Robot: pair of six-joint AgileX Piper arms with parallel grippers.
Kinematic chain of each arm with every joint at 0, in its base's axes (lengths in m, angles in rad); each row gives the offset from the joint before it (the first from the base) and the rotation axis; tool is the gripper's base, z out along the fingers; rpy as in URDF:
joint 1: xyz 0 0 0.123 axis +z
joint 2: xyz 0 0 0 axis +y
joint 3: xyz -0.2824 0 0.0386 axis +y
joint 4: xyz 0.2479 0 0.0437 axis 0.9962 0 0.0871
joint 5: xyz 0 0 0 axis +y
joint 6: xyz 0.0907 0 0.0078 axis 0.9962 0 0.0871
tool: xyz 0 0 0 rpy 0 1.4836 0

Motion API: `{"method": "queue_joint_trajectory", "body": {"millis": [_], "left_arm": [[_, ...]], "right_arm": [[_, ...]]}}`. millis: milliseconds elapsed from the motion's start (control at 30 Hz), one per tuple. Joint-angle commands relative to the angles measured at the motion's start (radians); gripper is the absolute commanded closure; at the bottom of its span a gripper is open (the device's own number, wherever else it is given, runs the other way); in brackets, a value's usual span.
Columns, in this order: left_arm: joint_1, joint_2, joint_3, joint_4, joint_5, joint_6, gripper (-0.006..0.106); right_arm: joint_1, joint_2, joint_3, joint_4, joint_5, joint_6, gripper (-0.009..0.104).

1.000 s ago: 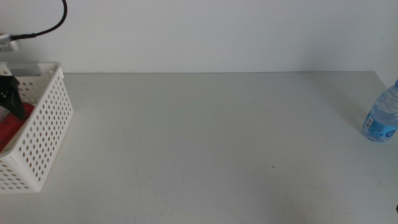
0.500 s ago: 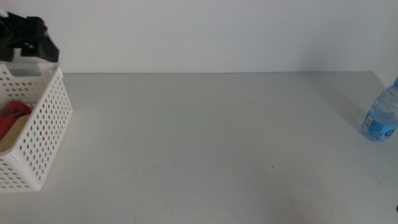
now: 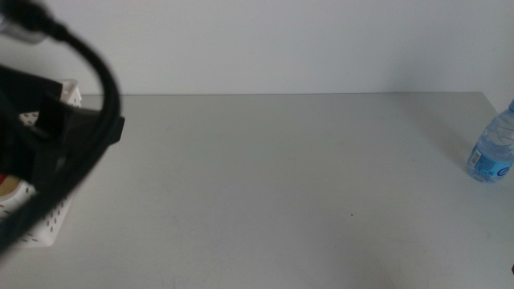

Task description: Use arms to grab the bottles and put them into the dustbin to the left of the table.

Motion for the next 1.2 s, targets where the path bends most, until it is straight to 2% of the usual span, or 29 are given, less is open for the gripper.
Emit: {"method": "queue_joint_trajectory", "body": {"millis": [0, 233, 467, 667, 1167], "left_arm": [[-0.031, -0.090, 0.044, -0.009, -0.095, 0.000, 0.018], [-0.129, -0.303, 0.248, 0.016, -0.243, -0.045, 0.018], [-0.263, -0.343, 0.270, 0.181, -0.253, -0.196, 0.018], [-0.334, -0.343, 0.270, 0.264, -0.288, -0.236, 0.018], [-0.334, -0.342, 0.270, 0.271, -0.296, -0.236, 0.018]], "right_arm": [[-0.007, 0.013, -0.010, -0.009, -0.080, -0.003, 0.001], [-0.007, 0.013, -0.010, -0.009, -0.080, -0.003, 0.001], [-0.007, 0.013, -0.010, -0.009, -0.080, -0.003, 0.001], [-0.007, 0.013, -0.010, -0.009, -0.080, -0.003, 0.001], [-0.007, 0.035, -0.010, -0.013, -0.123, -0.004, 0.001]]}}
